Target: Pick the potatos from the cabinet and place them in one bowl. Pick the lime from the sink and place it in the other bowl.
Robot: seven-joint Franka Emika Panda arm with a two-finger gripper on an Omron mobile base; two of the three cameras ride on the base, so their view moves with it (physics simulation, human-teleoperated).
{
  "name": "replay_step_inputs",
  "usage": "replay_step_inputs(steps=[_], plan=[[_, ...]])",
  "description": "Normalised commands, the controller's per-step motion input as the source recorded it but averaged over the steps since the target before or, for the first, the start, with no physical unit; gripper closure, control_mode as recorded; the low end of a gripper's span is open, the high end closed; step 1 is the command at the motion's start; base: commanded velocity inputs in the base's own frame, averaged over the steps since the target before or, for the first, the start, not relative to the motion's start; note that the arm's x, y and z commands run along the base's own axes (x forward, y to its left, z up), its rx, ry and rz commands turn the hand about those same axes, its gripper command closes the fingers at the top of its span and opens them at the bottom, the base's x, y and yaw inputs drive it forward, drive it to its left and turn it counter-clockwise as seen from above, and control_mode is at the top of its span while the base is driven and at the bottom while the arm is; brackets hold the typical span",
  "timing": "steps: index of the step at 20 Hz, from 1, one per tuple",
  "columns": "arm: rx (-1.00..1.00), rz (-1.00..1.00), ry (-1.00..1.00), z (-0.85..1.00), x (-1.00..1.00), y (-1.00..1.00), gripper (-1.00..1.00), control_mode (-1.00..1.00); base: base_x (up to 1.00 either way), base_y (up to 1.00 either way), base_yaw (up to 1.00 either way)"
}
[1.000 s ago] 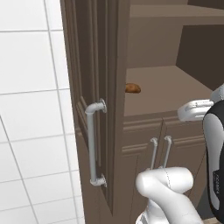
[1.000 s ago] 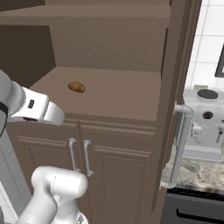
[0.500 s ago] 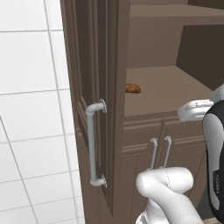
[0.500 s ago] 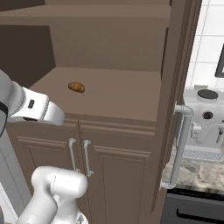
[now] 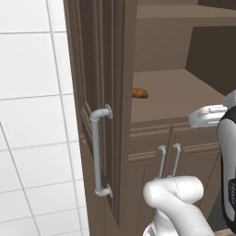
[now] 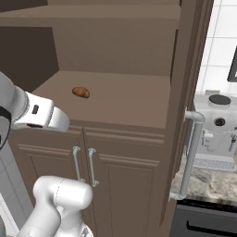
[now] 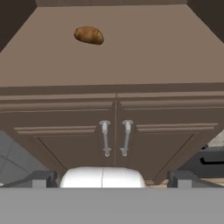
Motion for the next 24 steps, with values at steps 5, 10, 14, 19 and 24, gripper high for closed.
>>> replay_step_inputs(steps=[5,10,14,19,24], plan=[[0.01,0.25,-0.01,0.0,0.0,-0.15,-1.0,-1.0,0.0,0.0,0.0],[0.04,0.35,-0.05,0.0,0.16,-0.13,-1.0,-1.0,0.0,0.0,0.0],[0.06,0.33,-0.03,0.0,0.26,-0.08,-1.0,-1.0,0.0,0.0,0.0],[0.04,0.3,-0.01,0.0,0.34,-0.02,-1.0,-1.0,0.0,0.0,0.0],[0.01,0.27,0.0,0.0,0.45,0.0,-1.0,-1.0,0.0,0.0,0.0]])
